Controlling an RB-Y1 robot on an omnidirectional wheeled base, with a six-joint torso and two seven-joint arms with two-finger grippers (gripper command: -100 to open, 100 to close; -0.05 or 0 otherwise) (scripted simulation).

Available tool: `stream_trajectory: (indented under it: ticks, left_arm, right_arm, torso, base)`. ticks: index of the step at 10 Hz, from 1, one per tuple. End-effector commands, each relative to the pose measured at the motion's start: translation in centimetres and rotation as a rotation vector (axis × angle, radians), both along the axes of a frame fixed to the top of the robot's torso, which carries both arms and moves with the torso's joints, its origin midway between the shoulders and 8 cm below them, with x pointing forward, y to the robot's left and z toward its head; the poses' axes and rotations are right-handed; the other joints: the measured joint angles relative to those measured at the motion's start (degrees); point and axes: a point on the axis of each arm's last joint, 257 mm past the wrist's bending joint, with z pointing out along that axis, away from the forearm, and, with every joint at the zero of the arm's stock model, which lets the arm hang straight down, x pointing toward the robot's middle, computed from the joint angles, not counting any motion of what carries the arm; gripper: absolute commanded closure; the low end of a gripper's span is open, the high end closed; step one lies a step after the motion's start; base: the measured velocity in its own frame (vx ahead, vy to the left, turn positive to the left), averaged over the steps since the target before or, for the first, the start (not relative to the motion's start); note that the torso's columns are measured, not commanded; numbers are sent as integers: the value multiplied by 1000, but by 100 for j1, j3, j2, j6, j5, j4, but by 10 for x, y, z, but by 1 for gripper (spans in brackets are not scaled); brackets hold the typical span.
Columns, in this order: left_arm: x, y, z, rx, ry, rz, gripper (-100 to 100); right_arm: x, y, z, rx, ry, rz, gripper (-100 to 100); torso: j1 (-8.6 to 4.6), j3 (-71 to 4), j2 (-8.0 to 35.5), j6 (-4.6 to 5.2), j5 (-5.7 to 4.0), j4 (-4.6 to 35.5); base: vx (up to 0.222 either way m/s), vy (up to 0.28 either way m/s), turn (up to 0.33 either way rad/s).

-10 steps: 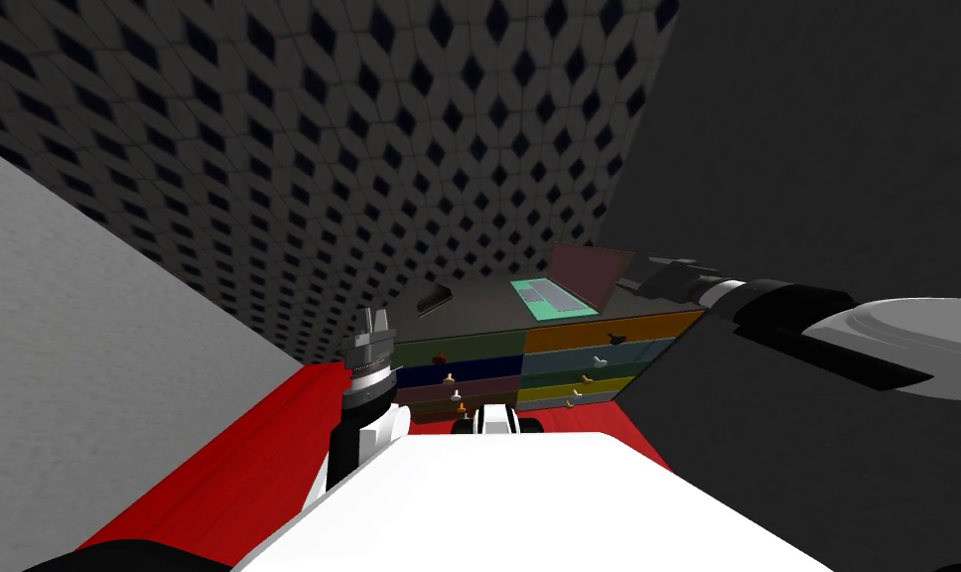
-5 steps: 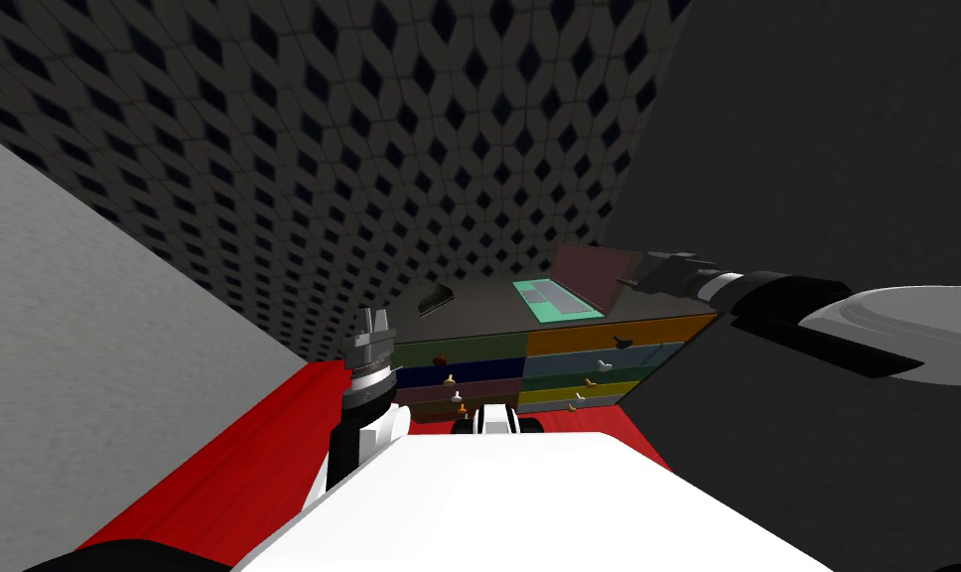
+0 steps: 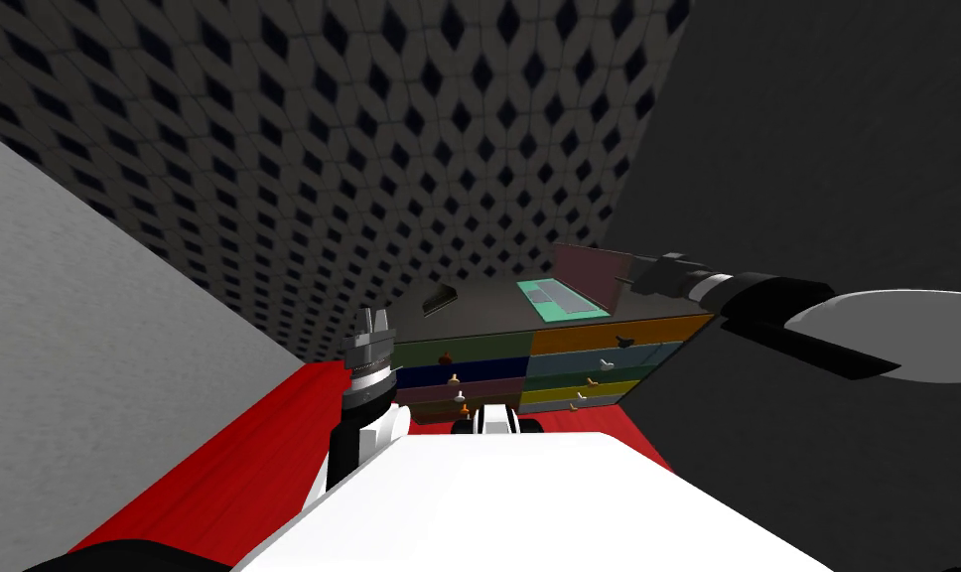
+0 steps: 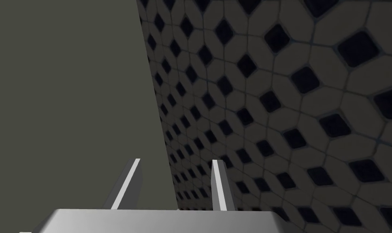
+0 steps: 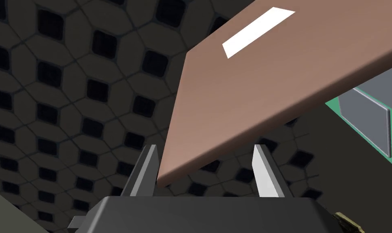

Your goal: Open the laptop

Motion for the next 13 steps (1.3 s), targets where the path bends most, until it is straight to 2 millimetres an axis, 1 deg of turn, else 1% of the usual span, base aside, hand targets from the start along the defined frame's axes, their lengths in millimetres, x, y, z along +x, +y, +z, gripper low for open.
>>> stream_trajectory:
  ticks: [1,4,5,11,12,13]
  left_arm:
    - [0,0,0,0,0,0,0]
    - [0,0,0,0,0,0,0]
    - [0,0,0,0,0,0,0]
    - [0,0,0,0,0,0,0]
    - [0,0,0,0,0,0,0]
    - [0,0,0,0,0,0,0]
  right_arm:
    - [-1,7,-3,-110,-3,0,100]
    - [-1,20,-5,-225,-15,13,100]
    - [-1,18,-6,-197,-8,13,100]
    - [-12,36,-34,-460,-21,14,100]
    - [-14,40,-37,-501,-28,16,100]
    - [-14,40,-37,-500,-29,15,100]
  torso:
    - [-6,2,5,-3,0,5]
    - [41,12,24,-16,26,22]
    - [55,15,27,-15,31,23]
    - [62,14,28,-19,35,24]
    - [58,14,27,-19,33,23]
    - [60,15,29,-17,34,25]
  base:
    - [-8,45,-38]
    - [-7,29,-34]
    - [-9,12,-8]
    - [-4,30,-25]
    - [-6,52,-35]
    - [-4,18,-24]
